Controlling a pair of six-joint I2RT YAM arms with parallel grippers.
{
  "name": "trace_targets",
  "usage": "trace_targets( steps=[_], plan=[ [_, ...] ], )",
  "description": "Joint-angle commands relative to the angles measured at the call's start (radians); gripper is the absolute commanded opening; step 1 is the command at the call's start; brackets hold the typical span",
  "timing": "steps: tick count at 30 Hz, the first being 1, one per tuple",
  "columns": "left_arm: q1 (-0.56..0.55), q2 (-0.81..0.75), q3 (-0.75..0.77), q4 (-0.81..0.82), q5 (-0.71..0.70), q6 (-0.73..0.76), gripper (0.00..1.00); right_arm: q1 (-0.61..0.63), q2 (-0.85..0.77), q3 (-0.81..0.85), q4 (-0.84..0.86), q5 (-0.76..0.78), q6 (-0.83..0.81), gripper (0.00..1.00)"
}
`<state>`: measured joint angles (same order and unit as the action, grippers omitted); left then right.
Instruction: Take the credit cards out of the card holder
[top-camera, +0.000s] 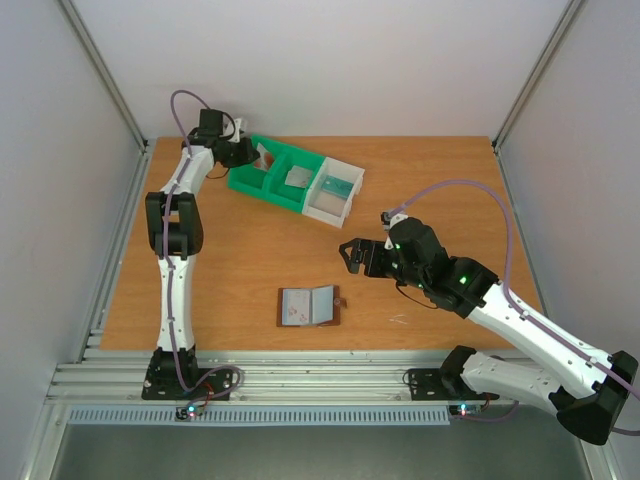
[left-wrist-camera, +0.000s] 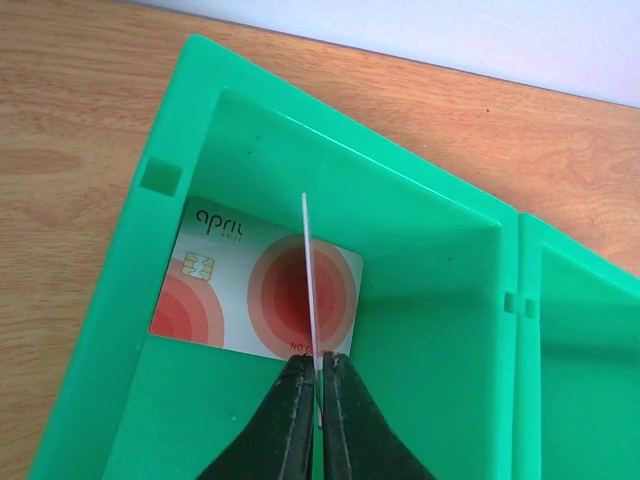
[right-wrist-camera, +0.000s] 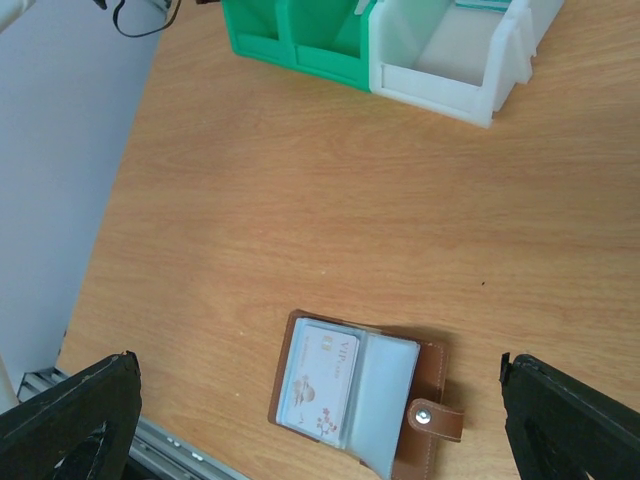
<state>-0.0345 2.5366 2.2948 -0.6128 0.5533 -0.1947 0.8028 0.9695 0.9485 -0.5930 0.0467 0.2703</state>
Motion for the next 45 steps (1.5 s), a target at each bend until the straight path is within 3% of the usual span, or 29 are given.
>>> trace_targets(
  steps=[1, 26, 45],
  plan=[
    [-0.005, 0.028, 0.032, 0.069, 0.004, -0.003, 0.06, 0.006, 0.002, 0.034, -0.012, 0.028, -0.007, 0.98],
    [-0.017, 0.035, 0.031, 0.128, -0.023, -0.042, 0.17, 0.005, 0.001, 0.049, -0.035, 0.037, 0.006, 0.99],
    [-0.048, -0.001, 0.004, 0.253, -0.098, -0.055, 0.39, 0.006, 0.027, 0.086, -0.021, 0.053, -0.019, 0.99]
  ],
)
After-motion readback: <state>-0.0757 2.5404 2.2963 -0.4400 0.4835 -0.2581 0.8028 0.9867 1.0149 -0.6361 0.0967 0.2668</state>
